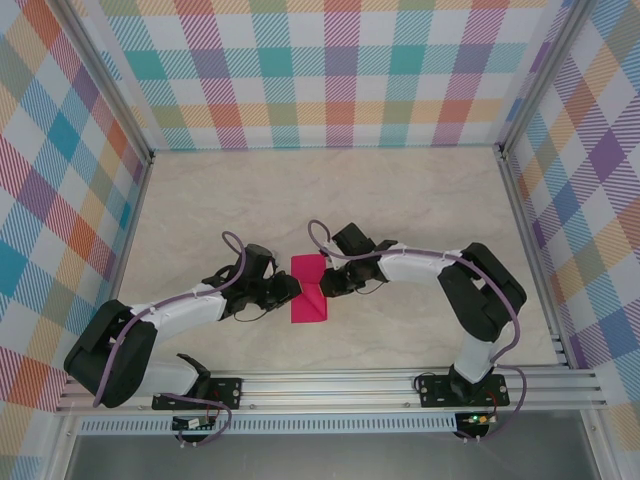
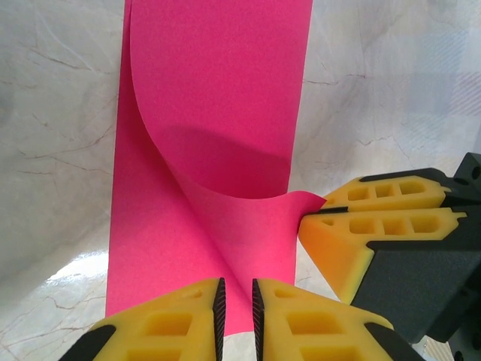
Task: Fold a paper plane with a square sheet of paper (pick it up from the middle)
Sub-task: Fold the triangle a second time at the center of the table.
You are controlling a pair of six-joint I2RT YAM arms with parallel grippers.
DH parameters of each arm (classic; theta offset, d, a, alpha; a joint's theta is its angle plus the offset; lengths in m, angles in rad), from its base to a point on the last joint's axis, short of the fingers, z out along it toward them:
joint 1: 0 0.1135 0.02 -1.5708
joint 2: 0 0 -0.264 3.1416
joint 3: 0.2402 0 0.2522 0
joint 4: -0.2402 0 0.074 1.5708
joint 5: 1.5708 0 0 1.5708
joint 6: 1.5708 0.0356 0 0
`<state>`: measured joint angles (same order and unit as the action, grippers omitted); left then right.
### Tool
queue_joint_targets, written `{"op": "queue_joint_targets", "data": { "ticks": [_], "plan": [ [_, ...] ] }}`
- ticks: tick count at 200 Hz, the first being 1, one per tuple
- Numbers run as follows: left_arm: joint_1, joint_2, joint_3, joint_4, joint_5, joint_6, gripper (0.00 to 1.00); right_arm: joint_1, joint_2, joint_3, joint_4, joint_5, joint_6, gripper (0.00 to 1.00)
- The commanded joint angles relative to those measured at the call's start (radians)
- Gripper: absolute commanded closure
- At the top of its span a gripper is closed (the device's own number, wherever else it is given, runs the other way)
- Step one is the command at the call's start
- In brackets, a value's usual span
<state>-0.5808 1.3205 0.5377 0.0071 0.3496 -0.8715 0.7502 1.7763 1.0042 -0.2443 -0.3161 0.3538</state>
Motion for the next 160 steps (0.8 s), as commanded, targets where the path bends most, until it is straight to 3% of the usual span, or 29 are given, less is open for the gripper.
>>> {"op": "queue_joint_targets", "data": {
  "ticks": [1, 160],
  "plan": [
    [-0.017, 0.004, 0.019, 0.020, -0.016, -0.009, 0.80, -0.008, 0.031, 0.035, -0.027, -0.032, -0.033, 0.88],
    [-0.018, 0.012, 0.024, 0.054, -0.003, -0.024, 0.80, -0.012, 0.053, 0.034, -0.046, 0.017, -0.024, 0.88]
  ]
}}
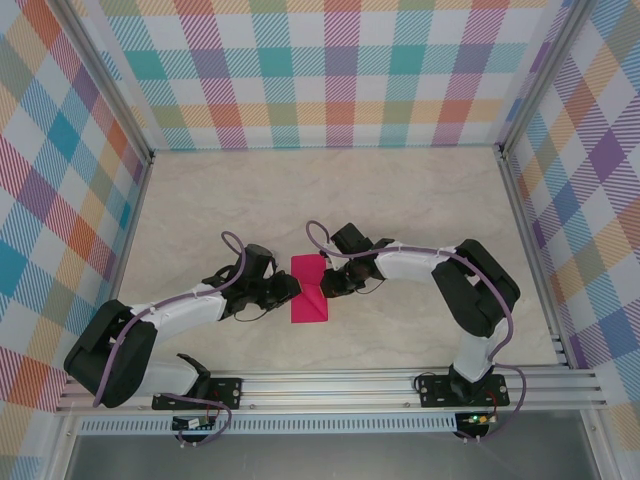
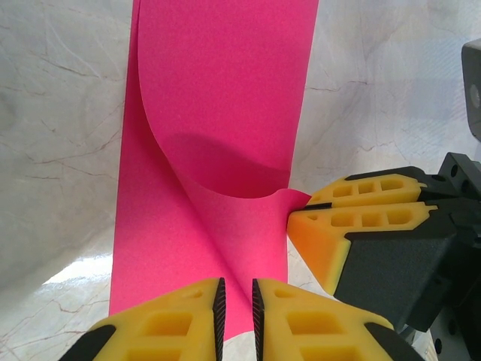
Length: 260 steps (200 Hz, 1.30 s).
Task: Fold a paper plane with a square sheet of paper (pick it up from the middle)
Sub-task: Fold the triangle a second time at the center of the table.
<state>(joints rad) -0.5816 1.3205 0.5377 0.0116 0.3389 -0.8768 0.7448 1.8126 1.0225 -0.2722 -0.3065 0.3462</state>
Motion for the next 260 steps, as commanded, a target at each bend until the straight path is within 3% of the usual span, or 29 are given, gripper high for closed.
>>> {"op": "queue_joint_targets", "data": {
  "ticks": [1, 58, 75, 93, 260],
  "plan": [
    [-0.018, 0.013, 0.024, 0.051, 0.008, -0.019, 0.80, -0.007, 0.016, 0.016, -0.017, 0.007, -0.016, 0.88],
    [-0.024, 0.074, 0.038, 0.133, 0.039, -0.039, 0.84, -0.009, 0.027, 0.019, -0.012, 0.004, -0.013, 0.88],
    [-0.029, 0.092, 0.037, 0.162, 0.050, -0.044, 0.88, -0.009, 0.029, 0.019, -0.010, 0.004, -0.013, 0.88],
    [-0.034, 0.109, 0.037, 0.183, 0.052, -0.050, 1.00, -0.010, 0.031, 0.022, -0.014, 0.003, -0.014, 0.88],
    [-0.054, 0.230, 0.024, 0.225, 0.017, -0.037, 1.00, -0.014, 0.035, 0.019, -0.011, -0.006, -0.019, 0.88]
  ]
}}
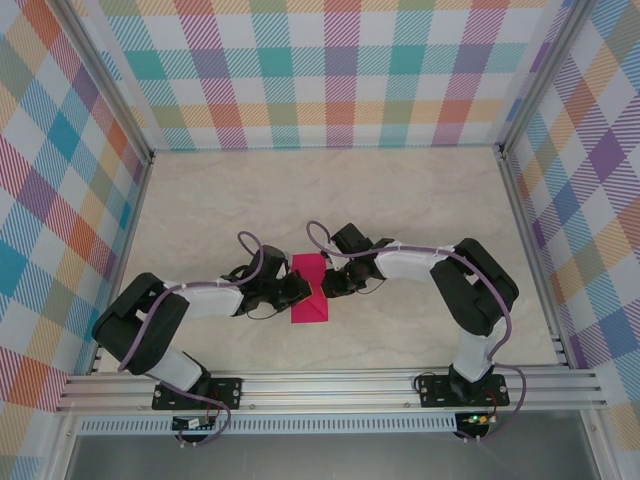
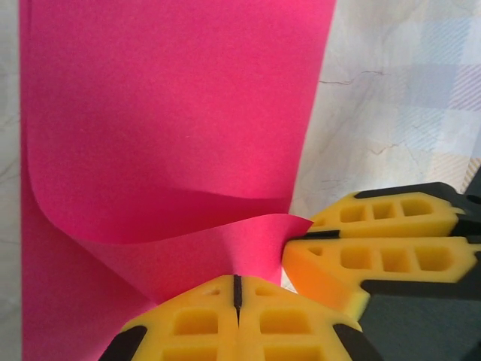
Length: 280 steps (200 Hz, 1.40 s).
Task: Fold a paper plane with a square sheet of paper (pick it up from the middle)
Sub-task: Fold the triangle a second time at the center of the table.
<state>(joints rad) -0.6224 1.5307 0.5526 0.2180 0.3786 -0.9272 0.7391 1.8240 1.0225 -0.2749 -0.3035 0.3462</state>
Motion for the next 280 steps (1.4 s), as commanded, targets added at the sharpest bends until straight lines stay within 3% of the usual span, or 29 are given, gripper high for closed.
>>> {"op": "queue_joint_targets", "data": {
  "ticks": [1, 84, 129, 152, 203, 280],
  "plan": [
    [-0.013, 0.020, 0.009, 0.018, -0.023, 0.013, 1.00, -0.009, 0.024, 0.019, -0.009, -0.009, -0.019, 0.88],
    [-0.013, 0.034, -0.040, -0.011, -0.075, 0.007, 1.00, -0.010, 0.019, 0.021, -0.004, -0.021, -0.003, 0.83],
    [-0.014, 0.055, -0.039, 0.009, -0.064, 0.011, 1.00, -0.013, -0.094, -0.007, -0.018, 0.004, 0.037, 0.68],
    [-0.015, 0.062, -0.036, 0.015, -0.064, 0.009, 1.00, -0.014, -0.151, -0.057, 0.018, -0.041, 0.094, 0.67],
    [-0.014, 0.064, -0.030, 0.018, -0.060, 0.011, 1.00, 0.011, -0.143, -0.142, 0.184, -0.277, 0.247, 0.87],
    [-0.014, 0.064, -0.023, 0.007, -0.059, 0.018, 1.00, 0.041, -0.045, -0.094, 0.162, -0.272, 0.289, 0.88]
  ]
}}
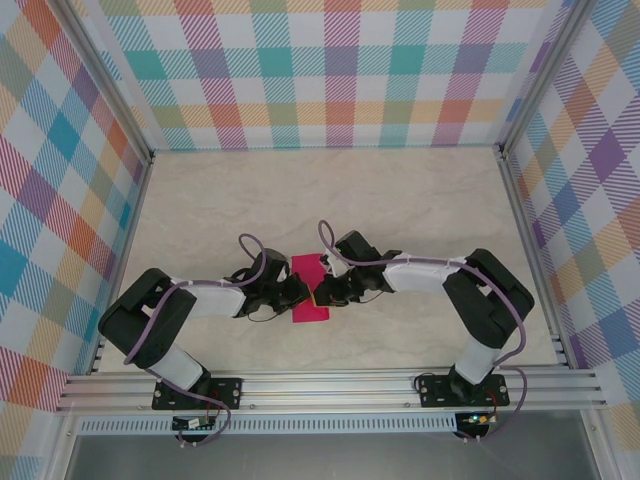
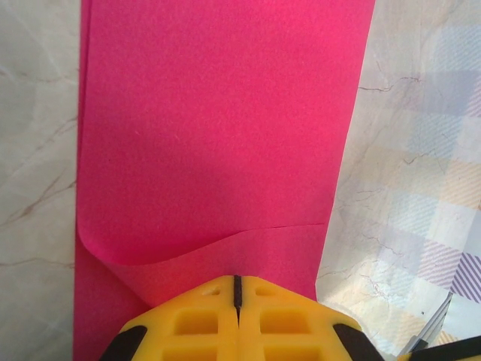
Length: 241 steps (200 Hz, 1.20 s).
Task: Fold a paper plane with a square sheet of paper (pick it up from the middle)
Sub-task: Fold the triangle a second time at the center of the table.
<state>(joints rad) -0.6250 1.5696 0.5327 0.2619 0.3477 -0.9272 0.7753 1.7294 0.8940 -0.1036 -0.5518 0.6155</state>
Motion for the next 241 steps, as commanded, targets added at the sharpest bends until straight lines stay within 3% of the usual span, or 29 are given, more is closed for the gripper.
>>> {"op": "queue_joint_targets", "data": {
  "ticks": [1, 129, 193, 241],
  "plan": [
    [-0.012, 0.025, -0.004, -0.038, -0.029, 0.018, 1.00, 0.005, 0.050, 0.033, -0.007, -0.024, 0.021, 0.88],
    [-0.012, 0.048, -0.004, -0.044, -0.027, 0.025, 1.00, 0.002, 0.098, 0.034, -0.168, 0.123, -0.033, 0.87],
    [-0.012, 0.041, -0.007, -0.047, -0.033, 0.026, 1.00, 0.011, 0.000, 0.040, -0.131, 0.026, -0.025, 0.83],
    [-0.012, 0.029, -0.008, -0.047, -0.030, 0.023, 1.00, 0.028, 0.008, 0.041, -0.133, 0.066, -0.025, 0.80]
  ]
}}
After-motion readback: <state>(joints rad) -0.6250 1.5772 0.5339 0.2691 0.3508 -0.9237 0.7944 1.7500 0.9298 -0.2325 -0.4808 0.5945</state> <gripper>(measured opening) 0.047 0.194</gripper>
